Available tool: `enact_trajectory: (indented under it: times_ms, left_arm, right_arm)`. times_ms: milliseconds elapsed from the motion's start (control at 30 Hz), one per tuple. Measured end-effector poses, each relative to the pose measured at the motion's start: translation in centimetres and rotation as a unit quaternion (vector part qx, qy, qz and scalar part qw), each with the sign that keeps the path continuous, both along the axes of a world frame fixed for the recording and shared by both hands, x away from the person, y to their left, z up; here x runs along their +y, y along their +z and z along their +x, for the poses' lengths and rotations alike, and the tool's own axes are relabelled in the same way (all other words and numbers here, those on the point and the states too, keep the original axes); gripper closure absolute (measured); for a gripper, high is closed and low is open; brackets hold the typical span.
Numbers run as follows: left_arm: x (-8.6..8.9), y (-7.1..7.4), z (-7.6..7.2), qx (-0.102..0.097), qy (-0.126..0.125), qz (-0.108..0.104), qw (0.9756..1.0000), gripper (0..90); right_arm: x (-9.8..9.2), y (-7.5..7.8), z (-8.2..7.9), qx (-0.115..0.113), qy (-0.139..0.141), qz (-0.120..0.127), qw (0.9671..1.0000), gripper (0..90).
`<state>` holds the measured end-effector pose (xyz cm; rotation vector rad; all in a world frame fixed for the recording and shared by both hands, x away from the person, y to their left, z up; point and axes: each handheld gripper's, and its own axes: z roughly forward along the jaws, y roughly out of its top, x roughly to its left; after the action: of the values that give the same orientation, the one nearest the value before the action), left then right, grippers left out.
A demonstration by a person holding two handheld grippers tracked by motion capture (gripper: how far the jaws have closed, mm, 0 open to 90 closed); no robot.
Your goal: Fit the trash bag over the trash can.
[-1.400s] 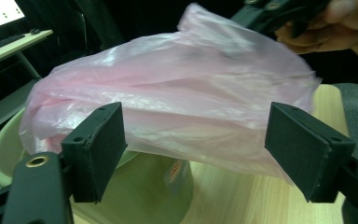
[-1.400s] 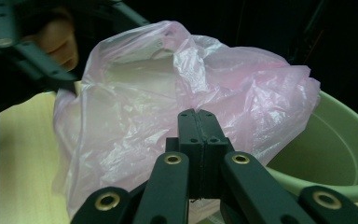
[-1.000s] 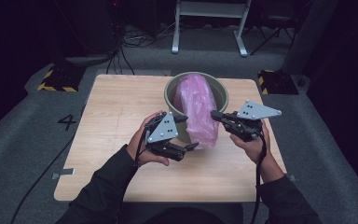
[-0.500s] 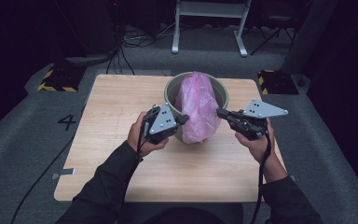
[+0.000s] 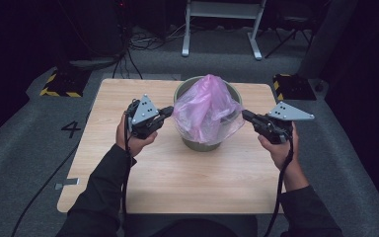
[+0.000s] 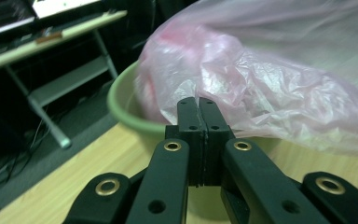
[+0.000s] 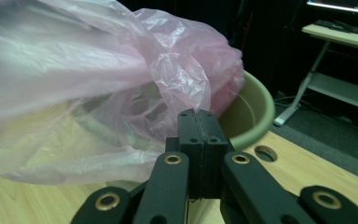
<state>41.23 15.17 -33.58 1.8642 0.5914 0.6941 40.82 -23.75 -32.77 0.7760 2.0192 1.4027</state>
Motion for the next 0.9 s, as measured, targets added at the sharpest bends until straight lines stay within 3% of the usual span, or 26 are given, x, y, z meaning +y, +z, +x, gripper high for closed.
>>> enact_trajectory:
  times_ms: [100, 467, 600, 667, 767, 900]
  left_arm:
    - [0.9, -0.8, 0.8, 0.017, 0.000, -0.004, 0.9998, 89.4]
    - [3.2, -2.8, 1.3, 0.031, 0.019, 0.001, 0.9994, 89.4]
    - [3.9, -3.2, 1.2, 0.032, 0.018, -0.012, 0.9992, 85.8]
    - [4.1, -3.2, 1.1, 0.034, 0.023, -0.014, 0.9991, 75.6]
    - [4.3, -3.0, 0.5, 0.024, 0.007, -0.017, 0.9996, 68.3]
    - [4.2, -2.6, -0.7, 0.034, 0.002, -0.018, 0.9993, 34.8]
  right_arm:
    - [-0.8, -0.4, 0.4, 0.008, -0.013, 0.004, 0.9999, 90.0]
    - [-3.0, -2.2, 1.1, 0.040, -0.039, 0.014, 0.9984, 90.0]
    - [-3.3, -2.9, 1.4, 0.050, -0.043, 0.014, 0.9978, 90.0]
    - [-3.3, -3.0, 1.4, 0.050, -0.044, 0.014, 0.9977, 90.0]
    - [-3.2, -3.0, 1.4, 0.047, -0.040, 0.011, 0.9980, 90.0]
    - [-3.0, -2.9, 1.2, 0.042, -0.038, 0.008, 0.9984, 90.0]
